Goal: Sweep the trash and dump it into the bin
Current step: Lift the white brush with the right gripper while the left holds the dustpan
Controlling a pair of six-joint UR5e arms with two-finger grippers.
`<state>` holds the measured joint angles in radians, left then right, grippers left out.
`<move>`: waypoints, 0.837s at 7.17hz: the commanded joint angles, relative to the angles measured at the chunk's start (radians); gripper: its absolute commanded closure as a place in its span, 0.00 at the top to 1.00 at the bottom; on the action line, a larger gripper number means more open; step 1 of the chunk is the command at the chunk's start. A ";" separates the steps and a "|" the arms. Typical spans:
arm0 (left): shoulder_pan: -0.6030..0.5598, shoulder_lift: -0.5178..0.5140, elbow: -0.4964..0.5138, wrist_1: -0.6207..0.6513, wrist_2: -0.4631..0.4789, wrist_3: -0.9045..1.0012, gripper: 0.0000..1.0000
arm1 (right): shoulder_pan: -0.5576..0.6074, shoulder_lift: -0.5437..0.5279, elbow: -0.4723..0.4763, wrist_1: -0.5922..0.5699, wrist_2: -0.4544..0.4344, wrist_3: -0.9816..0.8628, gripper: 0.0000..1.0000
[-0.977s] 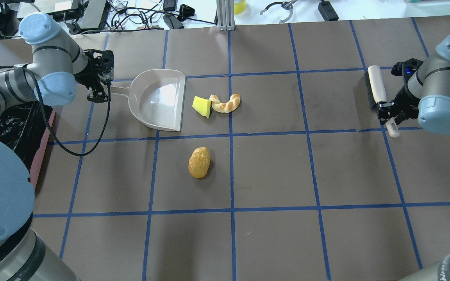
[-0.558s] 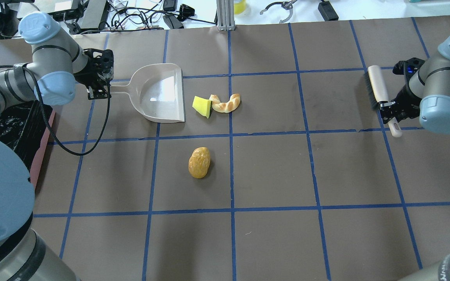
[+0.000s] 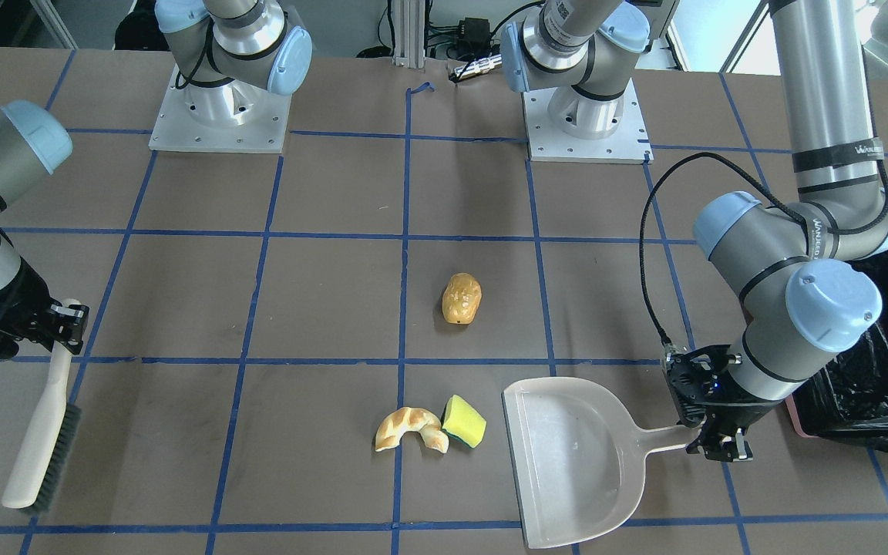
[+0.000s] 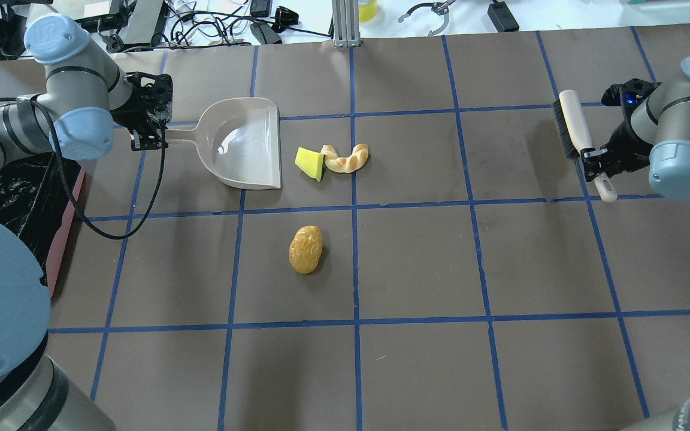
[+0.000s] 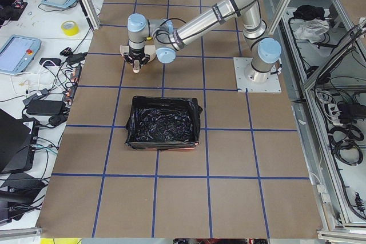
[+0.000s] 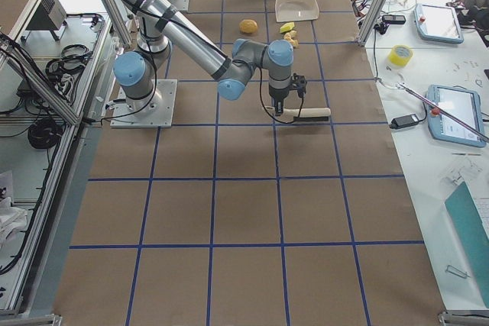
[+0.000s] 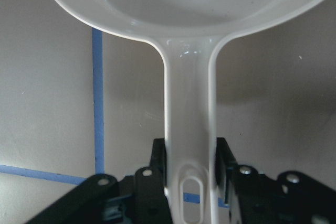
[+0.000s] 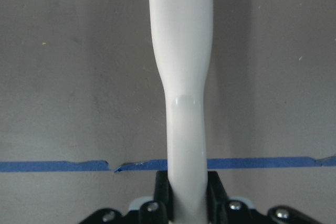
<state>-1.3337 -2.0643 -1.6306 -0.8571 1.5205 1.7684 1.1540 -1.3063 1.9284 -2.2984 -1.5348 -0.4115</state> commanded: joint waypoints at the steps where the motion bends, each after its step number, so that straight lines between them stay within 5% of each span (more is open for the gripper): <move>1: -0.040 0.012 -0.009 -0.008 0.003 0.038 0.00 | 0.030 -0.063 -0.031 0.090 0.016 -0.004 0.00; 6: -0.041 0.006 -0.014 -0.008 0.006 0.107 0.00 | 0.422 -0.058 -0.083 0.143 0.015 0.464 0.00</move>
<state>-1.3771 -2.0529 -1.6502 -0.8651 1.5258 1.8537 1.4703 -1.3730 1.8472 -2.1456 -1.5196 -0.0997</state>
